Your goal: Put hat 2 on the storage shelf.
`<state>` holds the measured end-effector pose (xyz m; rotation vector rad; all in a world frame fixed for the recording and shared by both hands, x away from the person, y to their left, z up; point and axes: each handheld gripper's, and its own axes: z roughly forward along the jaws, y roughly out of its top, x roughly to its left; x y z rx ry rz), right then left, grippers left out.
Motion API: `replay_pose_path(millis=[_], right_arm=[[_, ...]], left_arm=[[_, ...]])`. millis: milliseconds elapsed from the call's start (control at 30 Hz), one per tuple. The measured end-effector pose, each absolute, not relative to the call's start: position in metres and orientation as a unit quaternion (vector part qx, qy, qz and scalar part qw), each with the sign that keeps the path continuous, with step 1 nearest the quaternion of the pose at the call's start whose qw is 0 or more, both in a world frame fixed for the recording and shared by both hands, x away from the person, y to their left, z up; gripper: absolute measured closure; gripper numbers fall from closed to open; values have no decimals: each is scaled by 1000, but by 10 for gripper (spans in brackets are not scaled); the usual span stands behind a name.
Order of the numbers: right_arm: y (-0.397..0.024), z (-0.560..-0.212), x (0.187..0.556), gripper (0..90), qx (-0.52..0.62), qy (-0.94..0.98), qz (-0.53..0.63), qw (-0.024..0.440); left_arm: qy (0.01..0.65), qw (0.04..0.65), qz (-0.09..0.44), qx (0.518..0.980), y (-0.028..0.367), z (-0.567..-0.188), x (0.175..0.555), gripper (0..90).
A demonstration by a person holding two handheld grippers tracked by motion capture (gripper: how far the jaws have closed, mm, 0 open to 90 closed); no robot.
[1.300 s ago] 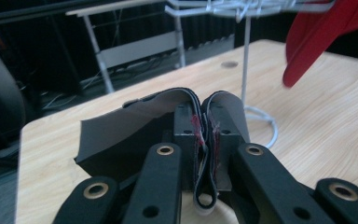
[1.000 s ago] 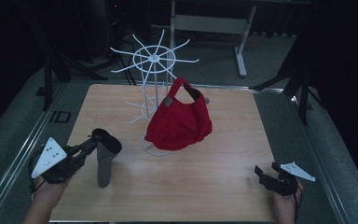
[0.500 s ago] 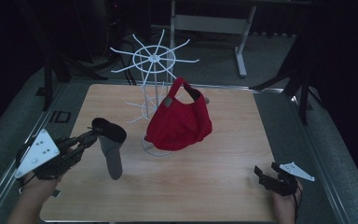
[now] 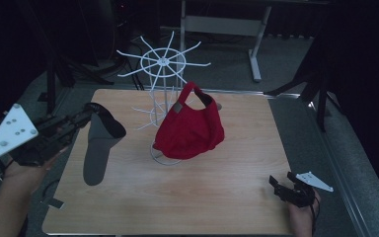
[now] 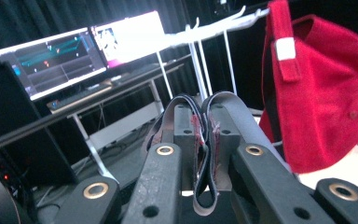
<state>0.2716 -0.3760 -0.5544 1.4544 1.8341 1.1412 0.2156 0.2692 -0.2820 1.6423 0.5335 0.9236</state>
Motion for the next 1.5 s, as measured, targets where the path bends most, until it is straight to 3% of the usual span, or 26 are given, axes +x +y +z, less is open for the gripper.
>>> replay_pose_path(millis=[900,1500], right_arm=[[-376,-555,272,194,538,680,422,264],[-377,-555,272,194,538,681,423,261]], left_arm=[[209,570,395,689,241,-229,263,847],[189,574,363,709,215,-237,276,847]])
